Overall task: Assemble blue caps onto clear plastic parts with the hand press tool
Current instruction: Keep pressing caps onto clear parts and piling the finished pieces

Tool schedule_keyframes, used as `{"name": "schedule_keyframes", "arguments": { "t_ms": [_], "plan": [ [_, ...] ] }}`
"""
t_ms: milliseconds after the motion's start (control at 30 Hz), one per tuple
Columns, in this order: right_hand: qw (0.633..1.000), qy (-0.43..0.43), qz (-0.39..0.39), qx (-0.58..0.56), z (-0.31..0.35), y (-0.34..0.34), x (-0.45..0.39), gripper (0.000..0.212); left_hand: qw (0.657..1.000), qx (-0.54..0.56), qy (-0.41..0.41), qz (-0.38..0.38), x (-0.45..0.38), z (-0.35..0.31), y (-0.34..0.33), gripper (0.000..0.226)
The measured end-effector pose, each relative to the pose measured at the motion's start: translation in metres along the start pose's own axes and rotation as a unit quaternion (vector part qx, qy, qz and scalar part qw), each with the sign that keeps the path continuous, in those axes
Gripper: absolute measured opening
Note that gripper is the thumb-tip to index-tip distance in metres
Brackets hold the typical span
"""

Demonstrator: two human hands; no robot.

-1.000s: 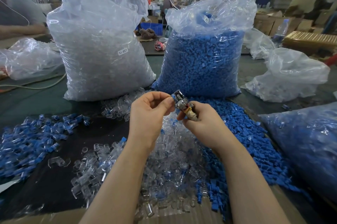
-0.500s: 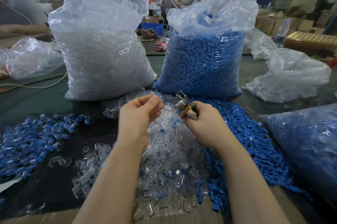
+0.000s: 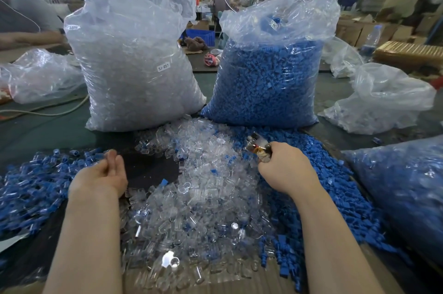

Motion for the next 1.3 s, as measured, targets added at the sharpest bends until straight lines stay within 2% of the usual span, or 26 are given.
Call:
{"name": "schedule_keyframes", "arguments": {
  "t_ms": [67, 133, 167, 200, 267, 300, 333, 400, 467, 533, 600, 633, 667, 733, 900, 1167, 1300],
  "plan": [
    [1.0, -0.017, 0.015, 0.011, -0.002, -0.002, 0.001, 0.011, 1.0, -0.005, -0.023, 0.003, 0.001, -0.007, 0.003, 0.031],
    [0.999, -0.034, 0.018, 0.012, -0.003, -0.002, 0.002, 0.011, 0.996, -0.055, -0.017, 0.067, 0.001, -0.004, -0.003, 0.067],
    [0.999, -0.043, 0.017, 0.015, -0.004, -0.002, 0.003, 0.011, 0.993, -0.081, -0.037, 0.084, 0.007, -0.002, -0.007, 0.073],
    [0.998, -0.051, 0.017, 0.018, -0.004, -0.001, 0.003, 0.011, 0.983, -0.136, -0.067, 0.107, 0.012, 0.001, -0.01, 0.058],
    [0.997, -0.066, 0.015, 0.025, -0.005, 0.0, 0.004, 0.01, 0.957, -0.259, -0.091, 0.098, 0.019, 0.011, -0.015, 0.024],
    [0.997, -0.072, 0.015, 0.028, -0.005, 0.0, 0.004, 0.01, 0.916, -0.37, -0.123, 0.097, 0.023, 0.017, -0.02, 0.017],
    [0.996, -0.077, 0.017, 0.031, -0.005, 0.0, 0.005, 0.01, 0.857, -0.48, -0.159, 0.102, 0.026, 0.025, -0.024, 0.013],
    [0.995, -0.087, 0.024, 0.038, -0.005, -0.001, 0.006, 0.011, 0.718, -0.646, -0.226, 0.129, 0.029, 0.043, -0.027, 0.014],
    [0.994, -0.092, 0.028, 0.048, -0.005, -0.002, 0.006, 0.013, 0.595, -0.752, -0.25, 0.135, 0.031, 0.061, -0.023, 0.016],
    [0.993, -0.093, 0.031, 0.06, -0.004, -0.003, 0.006, 0.016, 0.489, -0.822, -0.267, 0.117, 0.03, 0.072, -0.022, 0.023],
    [0.992, -0.096, 0.035, 0.07, -0.005, -0.003, 0.005, 0.019, 0.423, -0.854, -0.281, 0.113, 0.03, 0.08, -0.021, 0.03],
    [0.992, -0.097, 0.038, 0.075, -0.005, -0.004, 0.006, 0.021, 0.408, -0.858, -0.288, 0.116, 0.03, 0.082, -0.021, 0.033],
    [0.991, -0.097, 0.039, 0.078, -0.005, -0.004, 0.006, 0.021, 0.399, -0.862, -0.29, 0.119, 0.03, 0.084, -0.021, 0.034],
    [0.991, -0.098, 0.04, 0.079, -0.005, -0.004, 0.007, 0.022, 0.402, -0.86, -0.288, 0.123, 0.03, 0.083, -0.021, 0.029],
    [0.992, -0.101, 0.029, 0.074, -0.004, -0.004, 0.008, 0.021, 0.451, -0.838, -0.286, 0.109, 0.031, 0.077, -0.021, 0.009],
    [0.994, -0.093, 0.007, 0.052, -0.005, -0.006, 0.007, 0.025, 0.481, -0.83, -0.265, 0.096, 0.028, 0.072, -0.02, 0.015],
    [0.995, -0.085, 0.012, 0.04, -0.004, -0.007, 0.006, 0.02, 0.496, -0.825, -0.252, 0.099, 0.027, 0.071, -0.019, 0.017]
  ]
}}
Point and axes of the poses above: each hand's wrist, its own x-axis away from the middle knuckle, its own y-axis out of the back of the hand, z = x × y, the point moved 4 cm from there along -x, towards the middle knuckle, and after that the axes turned 4 degrees about y, right-handed, at the moved point
